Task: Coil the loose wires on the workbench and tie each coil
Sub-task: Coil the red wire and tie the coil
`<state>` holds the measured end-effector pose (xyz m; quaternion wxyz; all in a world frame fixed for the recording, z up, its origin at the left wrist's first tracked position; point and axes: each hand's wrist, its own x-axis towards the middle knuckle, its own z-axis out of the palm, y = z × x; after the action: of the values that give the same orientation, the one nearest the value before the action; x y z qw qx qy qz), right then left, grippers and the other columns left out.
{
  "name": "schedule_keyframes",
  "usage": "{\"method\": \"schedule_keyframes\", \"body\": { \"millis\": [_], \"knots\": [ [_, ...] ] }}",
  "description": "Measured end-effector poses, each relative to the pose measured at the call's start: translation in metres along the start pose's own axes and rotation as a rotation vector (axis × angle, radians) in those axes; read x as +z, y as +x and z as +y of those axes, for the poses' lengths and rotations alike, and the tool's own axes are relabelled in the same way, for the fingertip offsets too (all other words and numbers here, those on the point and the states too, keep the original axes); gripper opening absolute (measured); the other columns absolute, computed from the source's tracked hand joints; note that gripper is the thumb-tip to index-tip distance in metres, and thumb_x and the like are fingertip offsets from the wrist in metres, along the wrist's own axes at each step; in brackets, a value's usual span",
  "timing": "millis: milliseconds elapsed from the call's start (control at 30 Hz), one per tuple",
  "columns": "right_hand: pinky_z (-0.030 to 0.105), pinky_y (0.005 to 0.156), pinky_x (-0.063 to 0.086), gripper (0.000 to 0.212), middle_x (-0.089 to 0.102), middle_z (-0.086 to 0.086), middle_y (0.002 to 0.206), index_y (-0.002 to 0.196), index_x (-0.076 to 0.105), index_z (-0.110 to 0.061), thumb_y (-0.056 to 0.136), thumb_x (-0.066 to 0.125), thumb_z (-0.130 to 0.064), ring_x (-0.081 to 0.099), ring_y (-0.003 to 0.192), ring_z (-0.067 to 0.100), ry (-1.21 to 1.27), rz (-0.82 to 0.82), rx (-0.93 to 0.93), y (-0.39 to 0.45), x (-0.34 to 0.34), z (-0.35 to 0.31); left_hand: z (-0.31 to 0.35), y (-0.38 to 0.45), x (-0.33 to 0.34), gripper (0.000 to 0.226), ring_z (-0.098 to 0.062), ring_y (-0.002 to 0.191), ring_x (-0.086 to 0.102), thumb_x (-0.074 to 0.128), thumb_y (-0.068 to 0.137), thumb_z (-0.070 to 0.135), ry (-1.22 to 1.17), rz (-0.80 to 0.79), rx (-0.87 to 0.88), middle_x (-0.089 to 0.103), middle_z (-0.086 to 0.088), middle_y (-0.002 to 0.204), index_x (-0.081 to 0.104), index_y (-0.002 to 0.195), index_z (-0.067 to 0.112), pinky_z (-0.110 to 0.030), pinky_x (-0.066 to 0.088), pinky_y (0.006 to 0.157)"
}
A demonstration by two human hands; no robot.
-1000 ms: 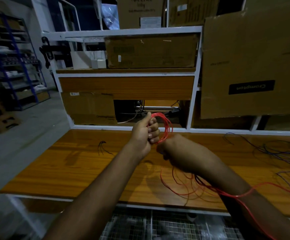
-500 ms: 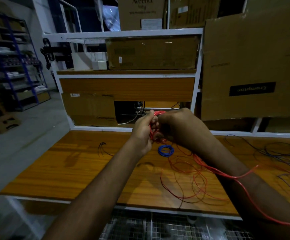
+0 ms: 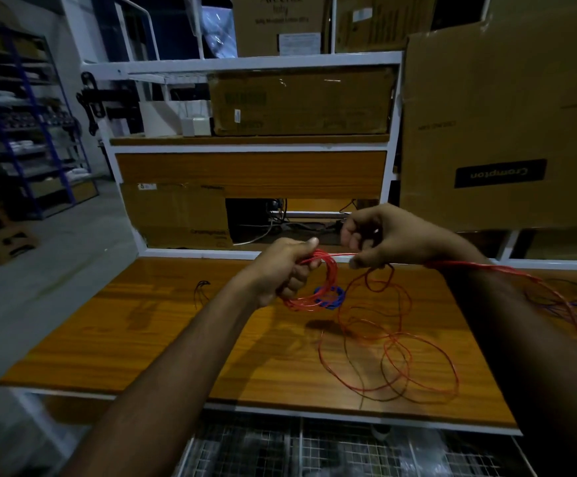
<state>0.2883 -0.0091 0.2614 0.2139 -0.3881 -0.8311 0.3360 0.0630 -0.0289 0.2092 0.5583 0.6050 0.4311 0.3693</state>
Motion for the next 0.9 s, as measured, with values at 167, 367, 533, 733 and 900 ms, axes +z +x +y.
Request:
{"method": "schedule_keyframes", "body": {
  "millis": [167, 367, 533, 733, 900],
  "knots": [
    [0.029, 0.075, 0.057, 0.026, 0.066, 0.003, 0.098, 0.105, 0.066, -0.01, 0.084, 0.067, 0.006, 0.065, 0.081, 0.017, 0.101, -0.102, 0.019, -0.006, -0.013, 0.022, -0.003, -0.001, -0.008, 0.046, -0.006, 0.04, 0.015, 0.042, 0.101, 0.042, -0.07, -0.083, -0.149, 0.022, 0.008, 0.049, 0.037, 0.06, 0.022, -0.022, 0.006, 0.04],
    [0.031, 0.091, 0.051, 0.013, 0.066, 0.013, 0.116, 0.092, 0.069, -0.01, 0.089, 0.058, -0.004, 0.061, 0.117, 0.017, 0.256, -0.251, -0.024, -0.011, 0.012, 0.046, -0.009, 0.0, -0.008, 0.045, -0.005, 0.036, 0.017, 0.043, 0.098, 0.041, -0.285, -0.128, -0.11, 0.021, 0.009, 0.046, 0.036, 0.058, 0.023, -0.017, 0.008, 0.037],
    [0.044, 0.094, 0.055, 0.034, 0.067, 0.018, 0.121, 0.095, 0.071, -0.01, 0.099, 0.049, -0.035, 0.066, 0.111, 0.029, 1.061, -0.059, 0.091, -0.024, 0.064, 0.056, -0.007, 0.003, -0.009, 0.042, -0.005, 0.035, 0.018, 0.041, 0.103, 0.037, -0.374, -0.033, 0.013, 0.021, 0.009, 0.046, 0.039, 0.064, 0.022, -0.016, 0.009, 0.038],
    [0.037, 0.077, 0.061, 0.019, 0.066, 0.017, 0.113, 0.112, 0.062, -0.009, 0.103, 0.047, -0.015, 0.07, 0.088, 0.021, 0.741, 0.284, 0.473, -0.031, 0.15, 0.062, 0.003, 0.005, -0.02, 0.039, -0.005, 0.036, 0.02, 0.038, 0.105, 0.035, -0.424, 0.03, 0.079, 0.023, 0.009, 0.047, 0.04, 0.07, 0.019, -0.016, 0.013, 0.035],
    [0.023, 0.07, 0.058, 0.005, 0.071, -0.007, 0.083, 0.093, 0.069, -0.02, 0.09, 0.068, -0.016, 0.069, 0.077, 0.006, 0.006, 0.551, -0.089, -0.06, 0.16, 0.023, 0.006, 0.006, -0.032, 0.039, -0.004, 0.035, 0.021, 0.038, 0.105, 0.035, -0.449, 0.016, 0.071, 0.023, 0.009, 0.047, 0.038, 0.068, 0.021, -0.015, 0.014, 0.034]
  ]
}}
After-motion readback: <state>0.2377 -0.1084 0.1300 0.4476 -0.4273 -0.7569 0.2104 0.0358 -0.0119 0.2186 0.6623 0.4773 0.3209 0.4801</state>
